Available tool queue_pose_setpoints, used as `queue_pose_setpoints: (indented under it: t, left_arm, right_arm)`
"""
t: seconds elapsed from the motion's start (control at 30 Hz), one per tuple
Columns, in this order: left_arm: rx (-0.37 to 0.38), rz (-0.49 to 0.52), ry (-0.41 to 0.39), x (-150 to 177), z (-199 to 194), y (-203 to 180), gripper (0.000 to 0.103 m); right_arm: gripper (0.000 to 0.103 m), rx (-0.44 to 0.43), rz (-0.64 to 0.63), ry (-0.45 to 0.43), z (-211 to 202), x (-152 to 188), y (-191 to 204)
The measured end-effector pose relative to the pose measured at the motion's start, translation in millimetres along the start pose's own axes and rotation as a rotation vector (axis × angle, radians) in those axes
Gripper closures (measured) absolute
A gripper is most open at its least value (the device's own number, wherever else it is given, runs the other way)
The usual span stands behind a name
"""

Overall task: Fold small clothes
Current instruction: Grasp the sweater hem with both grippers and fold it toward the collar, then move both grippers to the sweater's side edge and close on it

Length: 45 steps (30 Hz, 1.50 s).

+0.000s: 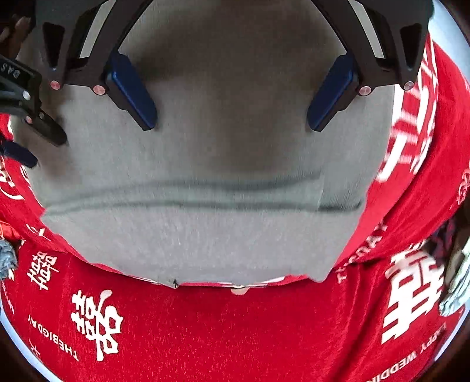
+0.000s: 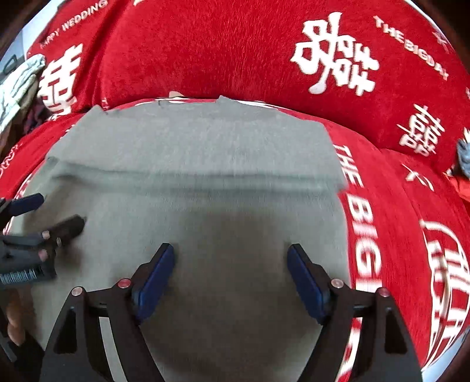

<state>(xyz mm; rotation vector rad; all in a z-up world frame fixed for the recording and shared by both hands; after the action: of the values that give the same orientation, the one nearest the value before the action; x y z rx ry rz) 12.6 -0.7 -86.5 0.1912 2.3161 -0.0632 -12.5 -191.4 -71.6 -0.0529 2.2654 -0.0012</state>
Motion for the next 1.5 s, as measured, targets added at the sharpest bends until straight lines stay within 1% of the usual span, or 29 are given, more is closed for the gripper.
queue_pose_setpoints:
  t: [0.17,0.2,0.23,0.33,0.37,0.4,0.47,0.5,0.53,0.6,0.63,0.67,0.7,0.73,0.77,0.8,0.83,0.87,0.93,1.0,1.07,1.1,1.17,1.23,1.27,1.33,1.4,1.43,1.5]
  left_arm:
    - [0.002,-0.006,-0.023,28,-31,1,0.0]
    - [0.009,-0.01,-0.008,33,-32,3,0.0]
    - [0.004,-0.002,-0.011,36,-34,2,0.0]
    - [-0.007,0.027,-0.037,51,-47,0,0.0]
    - [-0.002,0.029,-0.031,57,-52,-1,0.0]
    - [0.008,0.027,-0.018,61,-56,-1,0.0]
    - [0.026,0.035,0.002,60,-60,-1,0.0]
    - [0.03,0.041,-0.006,54,-62,-1,0.0]
    - [0.017,0.042,-0.025,45,-63,1,0.0]
    - [0.003,0.028,-0.061,26,-60,3,0.0]
    - [0.013,0.014,-0.062,17,-55,2,0.0]
    - [0.016,0.002,-0.042,13,-48,2,0.0]
    - [0.011,-0.005,-0.014,13,-40,2,0.0]
    - [0.012,-0.012,0.014,17,-33,1,0.0]
    - [0.018,-0.013,0.065,27,-24,0,0.0]
    - [0.011,0.001,0.052,30,-24,0,0.0]
    - [0.001,0.017,0.018,31,-29,-1,0.0]
    - [0.002,0.031,0.023,39,-34,-2,0.0]
    - [0.014,0.022,0.028,53,-45,0,0.0]
    - [0.021,0.016,0.05,66,-57,4,0.0]
    - [0.022,-0.023,0.073,76,-70,14,0.0]
    - [0.007,-0.038,0.068,78,-76,21,0.0]
    - [-0.058,-0.074,0.049,79,-85,42,0.0]
    - [-0.107,-0.131,0.076,88,-88,62,0.0]
    - [-0.124,-0.182,0.108,96,-87,73,0.0]
    - [-0.108,-0.26,0.153,110,-82,81,0.0]
    - [-0.039,-0.323,0.22,127,-76,76,0.0]
    - [-0.019,-0.343,0.231,131,-76,74,0.0]
    - [0.006,-0.356,0.248,136,-76,71,0.0]
  right_arm:
    - [0.022,-0.007,-0.021,-0.037,-34,29,3]
    - [0.021,-0.01,-0.014,-0.048,-39,34,2]
    - [0.017,-0.021,-0.006,-0.032,-43,41,2]
    - [0.017,-0.003,-0.049,-0.036,-56,59,6]
    - [0.017,-0.002,-0.052,-0.029,-60,63,7]
    - [0.017,0.0,-0.055,-0.001,-63,67,7]
    - [0.016,-0.004,-0.052,0.041,-67,68,7]
    - [0.016,-0.016,-0.038,0.038,-69,63,8]
    - [0.016,-0.039,-0.022,0.017,-71,55,11]
    - [0.016,-0.043,-0.029,-0.01,-67,37,17]
    - [0.016,-0.045,-0.047,-0.016,-60,29,24]
    - [0.016,-0.057,-0.056,-0.008,-53,24,30]
    - [0.016,-0.073,-0.055,0.013,-46,23,35]
    - [0.016,-0.092,-0.049,0.057,-34,26,40]
    - [0.016,-0.096,-0.048,0.099,-26,32,43]
    - [0.015,-0.084,-0.068,0.094,-25,34,44]
    - [0.015,-0.076,-0.105,0.069,-30,36,47]
    - [0.015,-0.081,-0.123,0.071,-34,41,49]
    - [0.013,-0.096,-0.13,0.06,-43,52,47]
    - [0.012,-0.102,-0.141,0.061,-55,67,42]
    - [0.012,-0.077,-0.142,0.085,-71,82,31]
    - [0.012,-0.063,-0.122,0.093,-78,87,23]
    - [0.012,-0.04,-0.023,0.098,-96,96,-2]
    - [0.012,-0.037,0.07,0.113,-104,105,-21]
    - [0.012,-0.04,0.116,0.124,-106,109,-30]
    - [0.012,-0.047,0.157,0.146,-103,115,-37]
    - [0.013,-0.028,0.158,0.182,-97,124,-40]
    - [0.016,-0.035,0.168,0.201,-93,130,-38]
    - [0.017,-0.033,0.18,0.197,-91,132,-32]
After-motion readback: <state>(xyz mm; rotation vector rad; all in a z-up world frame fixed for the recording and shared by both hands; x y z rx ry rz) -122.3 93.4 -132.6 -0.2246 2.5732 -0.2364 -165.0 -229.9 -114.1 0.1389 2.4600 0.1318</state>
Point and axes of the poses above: each gripper's, at about its wrist camera, not at the fingertips, and z roughly the way its jaws point, y to its left, x to its underside, the point moved 10 cm from there along z, roughly the way its jaws point, and after that the axes turned 12 degrees about -y, right-handed, at the moved point
